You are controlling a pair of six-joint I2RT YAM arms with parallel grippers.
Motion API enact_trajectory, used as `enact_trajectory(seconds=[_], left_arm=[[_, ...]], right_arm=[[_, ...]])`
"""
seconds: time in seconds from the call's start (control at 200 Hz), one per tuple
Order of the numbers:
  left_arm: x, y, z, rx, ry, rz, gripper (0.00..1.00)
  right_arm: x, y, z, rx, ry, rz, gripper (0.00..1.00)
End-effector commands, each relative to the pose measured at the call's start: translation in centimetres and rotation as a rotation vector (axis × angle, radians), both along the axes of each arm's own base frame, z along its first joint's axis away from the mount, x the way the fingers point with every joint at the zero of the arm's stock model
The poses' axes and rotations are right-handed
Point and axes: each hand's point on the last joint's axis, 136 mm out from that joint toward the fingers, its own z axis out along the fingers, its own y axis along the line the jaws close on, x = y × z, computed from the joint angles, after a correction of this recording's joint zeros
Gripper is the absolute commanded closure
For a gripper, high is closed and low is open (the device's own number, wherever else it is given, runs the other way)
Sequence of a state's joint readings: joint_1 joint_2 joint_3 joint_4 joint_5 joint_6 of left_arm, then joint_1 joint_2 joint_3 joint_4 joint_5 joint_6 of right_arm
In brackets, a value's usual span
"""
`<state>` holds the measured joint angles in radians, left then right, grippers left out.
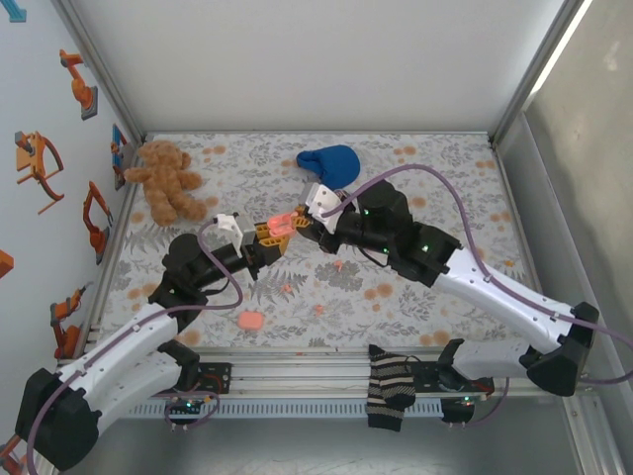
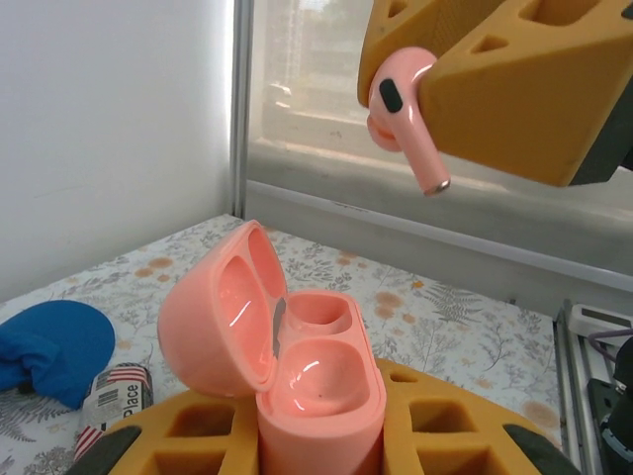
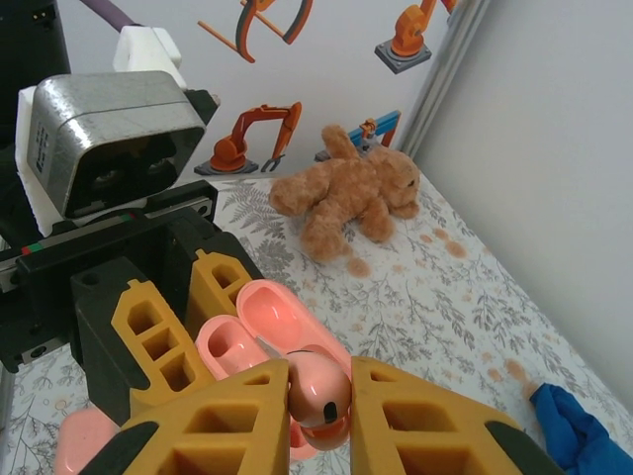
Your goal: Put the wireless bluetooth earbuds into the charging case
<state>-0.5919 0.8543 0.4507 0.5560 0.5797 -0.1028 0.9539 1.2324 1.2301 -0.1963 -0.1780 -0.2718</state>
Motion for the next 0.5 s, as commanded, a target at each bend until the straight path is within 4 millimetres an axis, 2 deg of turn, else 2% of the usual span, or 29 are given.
enact_trajectory(seconds=[0.0, 0.22, 0.496], left_arm=[[-0.8, -0.5, 2.5, -0.038, -0.073, -0.051, 1.0], [-0.9, -0.7, 2.5, -0.038, -0.074, -0.061, 1.0], [-1.2, -0.6, 2.9, -0.046, -0.084, -0.066, 1.0]], right_arm=[[0.2, 0.8, 1.7, 0.013, -0.065, -0.007, 0.81], [0.0, 2.1, 0.8, -0.03, -0.091, -0.005, 0.81], [0.4, 2.5, 0.3, -0.04, -0.102, -0.03, 0.81]])
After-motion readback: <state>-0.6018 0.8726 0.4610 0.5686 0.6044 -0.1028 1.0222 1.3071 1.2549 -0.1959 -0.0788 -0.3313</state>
